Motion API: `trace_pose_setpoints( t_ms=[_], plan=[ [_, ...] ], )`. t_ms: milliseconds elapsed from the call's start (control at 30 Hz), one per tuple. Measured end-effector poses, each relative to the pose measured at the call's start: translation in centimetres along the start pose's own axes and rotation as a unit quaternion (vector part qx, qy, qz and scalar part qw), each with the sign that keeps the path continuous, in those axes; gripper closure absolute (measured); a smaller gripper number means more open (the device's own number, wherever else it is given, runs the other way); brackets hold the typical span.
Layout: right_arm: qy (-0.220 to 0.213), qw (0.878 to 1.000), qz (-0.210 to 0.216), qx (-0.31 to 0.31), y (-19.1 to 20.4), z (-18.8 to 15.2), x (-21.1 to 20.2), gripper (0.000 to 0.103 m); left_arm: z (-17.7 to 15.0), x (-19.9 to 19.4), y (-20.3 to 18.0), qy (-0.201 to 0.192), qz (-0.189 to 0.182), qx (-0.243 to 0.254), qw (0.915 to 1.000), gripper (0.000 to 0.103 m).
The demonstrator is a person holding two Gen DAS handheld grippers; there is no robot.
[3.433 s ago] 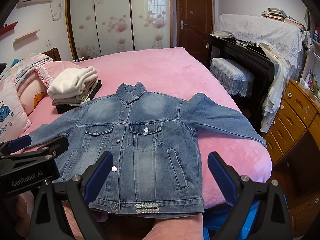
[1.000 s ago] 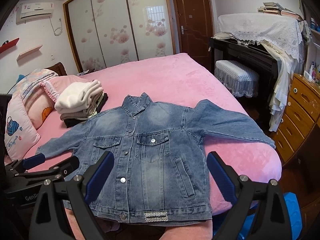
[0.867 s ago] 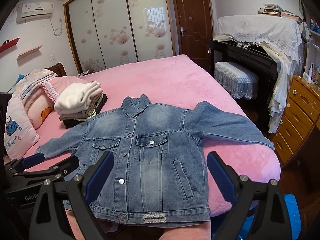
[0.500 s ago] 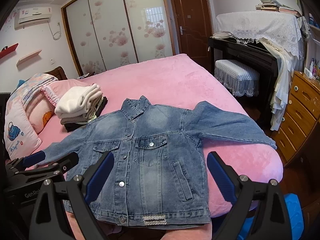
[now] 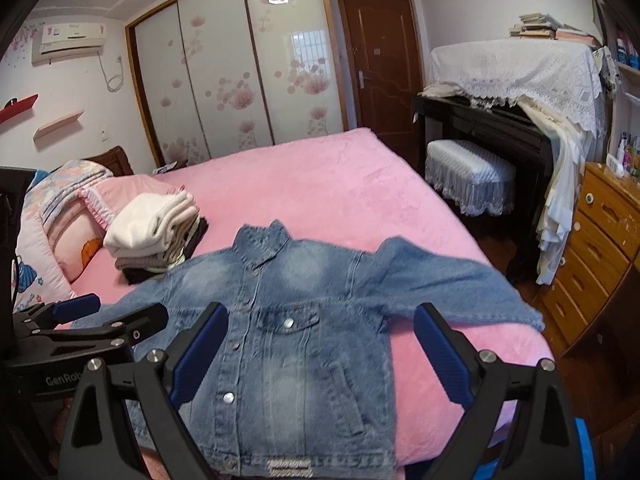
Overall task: Fold large clothes
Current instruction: 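Reach the right tool to the nearest sleeve cuff and grasp it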
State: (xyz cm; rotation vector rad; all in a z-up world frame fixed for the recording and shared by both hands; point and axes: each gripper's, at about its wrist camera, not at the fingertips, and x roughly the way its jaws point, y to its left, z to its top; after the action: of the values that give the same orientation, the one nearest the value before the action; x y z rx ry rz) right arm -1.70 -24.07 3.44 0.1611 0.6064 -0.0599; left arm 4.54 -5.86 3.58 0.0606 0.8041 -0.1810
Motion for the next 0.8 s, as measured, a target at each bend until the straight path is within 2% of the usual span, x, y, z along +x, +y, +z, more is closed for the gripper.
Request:
trace_pose_setpoints(
  t_ms=[233, 500, 667, 800],
  plan=[
    [-0.036, 0.999, -0.018, 0.007, -2.0, 2.6, -0.5, 0.008, 3.5, -0.8, -3.3, -0.046, -0.006, 0.036, 0.9983, 0.001],
    [-0.056, 0.997, -0.049, 0.024, -5.4, 4.2, 0.1, 0.008, 6.5, 1.2, -6.7, -0.06, -0.012, 0.062, 0.9962, 0.001],
    [-0.048, 0.996, -0.065, 0.046, -8.2, 4.1, 1.5, 0.008, 7.1, 3.2, -9.2, -0.084, -0.005, 0.083, 0.993, 0.001],
    [-0.03, 0.993, -0.081, 0.081, -11.7, 3.5, 3.5, 0.008, 7.7, 6.1, -11.0, -0.076, -0.021, 0.086, 0.9932, 0.001]
  ],
)
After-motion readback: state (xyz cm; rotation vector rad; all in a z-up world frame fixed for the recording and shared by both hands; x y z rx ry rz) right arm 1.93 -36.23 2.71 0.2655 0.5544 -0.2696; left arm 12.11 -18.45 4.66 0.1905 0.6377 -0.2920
